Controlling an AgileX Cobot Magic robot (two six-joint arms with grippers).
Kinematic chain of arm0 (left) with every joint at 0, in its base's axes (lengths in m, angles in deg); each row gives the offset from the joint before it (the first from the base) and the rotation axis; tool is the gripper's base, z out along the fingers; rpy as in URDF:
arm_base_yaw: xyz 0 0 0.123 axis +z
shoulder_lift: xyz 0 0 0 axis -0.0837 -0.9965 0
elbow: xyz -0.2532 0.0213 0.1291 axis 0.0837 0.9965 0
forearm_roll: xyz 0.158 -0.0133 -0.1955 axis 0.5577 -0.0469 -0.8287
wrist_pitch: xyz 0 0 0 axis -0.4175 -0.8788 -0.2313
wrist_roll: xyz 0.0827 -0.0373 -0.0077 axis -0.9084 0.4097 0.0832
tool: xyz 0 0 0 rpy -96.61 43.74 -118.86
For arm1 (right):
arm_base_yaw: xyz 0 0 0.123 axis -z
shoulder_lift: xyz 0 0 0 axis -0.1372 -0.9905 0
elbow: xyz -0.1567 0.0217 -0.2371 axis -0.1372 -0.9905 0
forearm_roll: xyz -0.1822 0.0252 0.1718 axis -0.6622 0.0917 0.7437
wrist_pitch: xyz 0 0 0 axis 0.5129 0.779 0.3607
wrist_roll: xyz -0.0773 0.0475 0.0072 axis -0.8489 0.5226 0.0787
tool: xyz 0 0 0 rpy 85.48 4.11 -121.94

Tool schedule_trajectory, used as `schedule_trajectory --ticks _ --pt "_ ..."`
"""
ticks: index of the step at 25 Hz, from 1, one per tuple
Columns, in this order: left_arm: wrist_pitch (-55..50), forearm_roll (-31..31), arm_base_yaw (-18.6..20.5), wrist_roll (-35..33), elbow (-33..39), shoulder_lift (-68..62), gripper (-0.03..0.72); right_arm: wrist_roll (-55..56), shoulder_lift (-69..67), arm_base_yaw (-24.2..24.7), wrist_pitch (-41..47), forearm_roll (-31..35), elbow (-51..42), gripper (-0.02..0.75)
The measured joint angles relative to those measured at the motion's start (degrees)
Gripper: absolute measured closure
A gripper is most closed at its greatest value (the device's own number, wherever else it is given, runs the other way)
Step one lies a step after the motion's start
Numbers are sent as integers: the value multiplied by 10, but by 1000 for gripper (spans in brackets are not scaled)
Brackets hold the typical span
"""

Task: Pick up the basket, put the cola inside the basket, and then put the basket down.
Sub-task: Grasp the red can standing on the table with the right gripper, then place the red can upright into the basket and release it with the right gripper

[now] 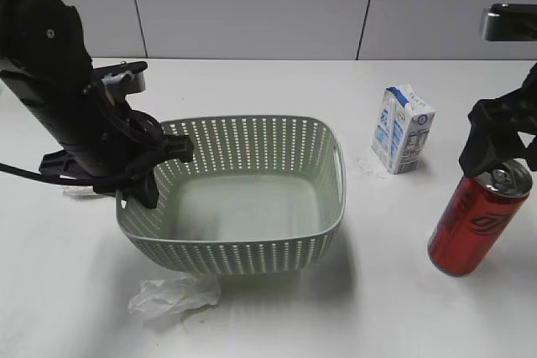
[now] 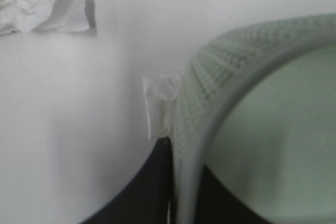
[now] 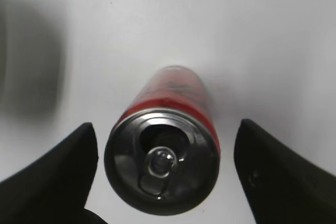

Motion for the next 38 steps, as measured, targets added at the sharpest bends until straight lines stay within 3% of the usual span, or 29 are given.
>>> schedule_trajectory --ticks 17,22,27,32,38 --pt "0 -1 0 0 0 0 686 10 -85 0 0 2 1 144" --pt "-1 -2 0 0 0 0 686 11 -87 0 1 7 1 236" --pt "-4 -2 0 0 0 0 686 -9 -72 0 15 8 5 236" --pt "-8 -2 0 0 0 0 687 -36 -37 0 68 -7 71 236" --pt "-10 -2 0 0 -6 0 687 -39 -21 -8 144 -9 243 237"
